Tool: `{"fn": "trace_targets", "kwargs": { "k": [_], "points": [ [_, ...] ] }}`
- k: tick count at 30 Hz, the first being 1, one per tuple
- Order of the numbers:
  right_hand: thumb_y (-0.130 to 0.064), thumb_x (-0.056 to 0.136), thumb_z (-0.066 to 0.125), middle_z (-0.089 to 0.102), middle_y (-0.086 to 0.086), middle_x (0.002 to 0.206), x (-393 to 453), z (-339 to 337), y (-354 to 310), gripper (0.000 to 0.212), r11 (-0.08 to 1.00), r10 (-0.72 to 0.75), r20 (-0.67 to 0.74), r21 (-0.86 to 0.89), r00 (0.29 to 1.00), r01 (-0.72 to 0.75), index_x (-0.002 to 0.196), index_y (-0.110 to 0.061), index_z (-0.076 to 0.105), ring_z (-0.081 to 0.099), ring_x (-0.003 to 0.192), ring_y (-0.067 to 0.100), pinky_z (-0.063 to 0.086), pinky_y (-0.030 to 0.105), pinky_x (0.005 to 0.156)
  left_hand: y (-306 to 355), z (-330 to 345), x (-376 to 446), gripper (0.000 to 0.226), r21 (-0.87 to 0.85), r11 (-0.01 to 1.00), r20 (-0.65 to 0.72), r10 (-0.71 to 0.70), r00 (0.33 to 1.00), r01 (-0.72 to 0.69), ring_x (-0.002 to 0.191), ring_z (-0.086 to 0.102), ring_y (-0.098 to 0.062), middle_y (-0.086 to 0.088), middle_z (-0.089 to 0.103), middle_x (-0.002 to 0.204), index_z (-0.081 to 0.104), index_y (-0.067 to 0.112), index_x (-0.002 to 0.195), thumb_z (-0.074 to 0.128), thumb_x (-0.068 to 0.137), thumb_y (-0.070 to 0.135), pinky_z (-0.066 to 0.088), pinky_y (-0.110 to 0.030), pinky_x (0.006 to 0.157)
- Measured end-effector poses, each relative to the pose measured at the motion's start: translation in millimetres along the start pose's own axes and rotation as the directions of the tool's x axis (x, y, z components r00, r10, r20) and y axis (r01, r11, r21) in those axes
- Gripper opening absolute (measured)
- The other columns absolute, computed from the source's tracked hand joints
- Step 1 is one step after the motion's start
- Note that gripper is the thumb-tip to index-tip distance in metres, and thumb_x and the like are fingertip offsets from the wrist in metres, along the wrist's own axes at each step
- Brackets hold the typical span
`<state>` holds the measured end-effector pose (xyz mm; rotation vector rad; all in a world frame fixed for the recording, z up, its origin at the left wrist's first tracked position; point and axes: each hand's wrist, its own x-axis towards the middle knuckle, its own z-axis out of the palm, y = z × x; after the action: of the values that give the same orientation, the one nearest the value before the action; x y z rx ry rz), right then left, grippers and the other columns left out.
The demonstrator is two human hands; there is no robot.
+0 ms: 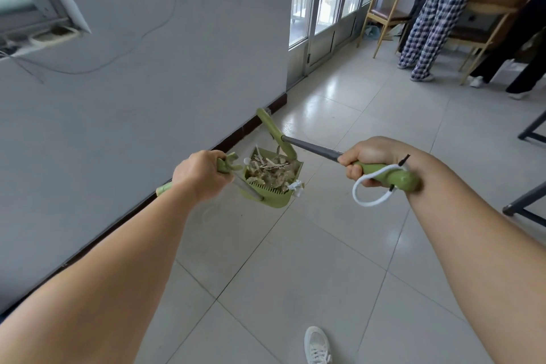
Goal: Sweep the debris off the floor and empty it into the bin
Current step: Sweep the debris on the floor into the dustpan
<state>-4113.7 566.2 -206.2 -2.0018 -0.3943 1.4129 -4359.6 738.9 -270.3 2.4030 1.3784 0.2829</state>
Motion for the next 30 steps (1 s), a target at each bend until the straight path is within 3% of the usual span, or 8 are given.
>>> {"fn": "trace_targets", "kwargs": {
  "k": [8,20,30],
  "points": [
    [-0.009,0.094,0.046,0.044,0.0,0.051,10,-17,-5,0.022,0.977,-0.056,-0.036,0.204,0.998,0.062,0.073,-0.016,0.043,0.042,0.029,0.003,0.036,0.011,0.032,12,9,24,0.015,-0.027,1.0,0.001,0.002,1.0,-0.002,0.082,0.061,-0.028,0.004,0.064,0.079,0.069,0.034,0.094,0.068,0.079,0.029,0.051,-0.031,0.073],
    [-0.01,0.091,0.051,0.043,-0.001,0.043,47,-86,-13,0.024,0.945,-0.095,-0.196,0.289,0.976,0.15,0.068,-0.015,0.045,0.037,0.031,0.008,0.033,0.012,0.037,73,32,87,0.021,-0.055,0.998,-0.004,0.018,1.0,-0.018,0.079,0.061,-0.025,0.006,0.063,0.079,0.07,0.035,0.102,0.068,0.081,0.03,0.046,-0.028,0.068],
    [-0.009,0.095,0.045,0.041,-0.002,0.041,90,-175,-10,0.026,0.92,-0.022,-0.201,0.379,0.979,0.098,0.069,-0.011,0.044,0.036,0.028,0.007,0.033,0.012,0.032,143,57,149,0.014,-0.074,0.997,0.017,0.032,0.999,-0.031,0.076,0.058,-0.021,0.01,0.057,0.072,0.068,0.034,0.097,0.069,0.082,0.035,0.042,-0.027,0.066]
  ]
}}
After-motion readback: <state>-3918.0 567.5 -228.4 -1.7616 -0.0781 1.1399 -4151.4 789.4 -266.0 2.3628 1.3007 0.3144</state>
